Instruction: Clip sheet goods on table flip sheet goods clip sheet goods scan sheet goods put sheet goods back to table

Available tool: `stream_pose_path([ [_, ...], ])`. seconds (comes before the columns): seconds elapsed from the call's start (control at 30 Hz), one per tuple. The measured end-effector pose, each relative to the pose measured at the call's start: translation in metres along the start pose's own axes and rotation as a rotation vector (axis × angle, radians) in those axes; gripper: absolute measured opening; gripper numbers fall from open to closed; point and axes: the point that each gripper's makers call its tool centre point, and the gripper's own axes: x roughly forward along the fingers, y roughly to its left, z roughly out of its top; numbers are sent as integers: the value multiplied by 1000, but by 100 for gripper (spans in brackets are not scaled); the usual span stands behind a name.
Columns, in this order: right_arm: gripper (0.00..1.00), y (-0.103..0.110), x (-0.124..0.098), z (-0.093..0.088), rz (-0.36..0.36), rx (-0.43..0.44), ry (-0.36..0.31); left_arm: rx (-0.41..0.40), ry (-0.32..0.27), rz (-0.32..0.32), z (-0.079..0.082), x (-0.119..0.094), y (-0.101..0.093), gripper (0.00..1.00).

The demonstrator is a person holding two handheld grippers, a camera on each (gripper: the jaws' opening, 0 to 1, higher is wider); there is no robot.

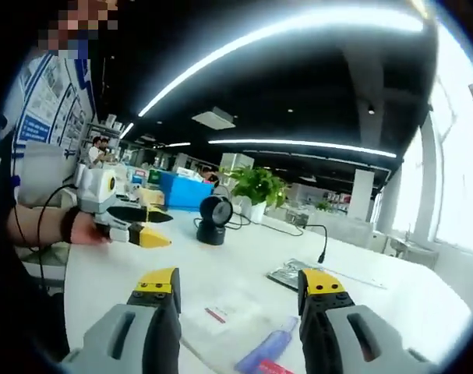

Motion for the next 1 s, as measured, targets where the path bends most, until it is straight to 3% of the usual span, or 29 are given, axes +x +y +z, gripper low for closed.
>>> stream_pose_path([
  [0.27, 55, 22, 8, -13, 56, -141, 51, 8, 2, -5, 0, 0, -2, 45],
  [0.4, 54, 35, 8, -15, 100, -138, 59, 10, 3, -5, -1, 0, -2, 45],
  [0.53, 54, 40, 11, -27, 104, -303, 114, 13, 5, -6, -1, 0, -2, 45],
  [0.6, 53, 46, 13, -26, 118, -201, 101, 15, 5, -6, -1, 0, -3, 45],
  [0.77, 53, 49, 14, -25, 123, -209, 104, 20, 7, -5, -1, 1, -2, 45],
  [0.9, 50, 51, 16, -31, 111, -331, 138, 19, 7, -6, -2, 1, -2, 45],
  [1.0, 49, 56, 18, -33, 116, -345, 144, 18, 7, -7, -2, 1, -2, 45],
])
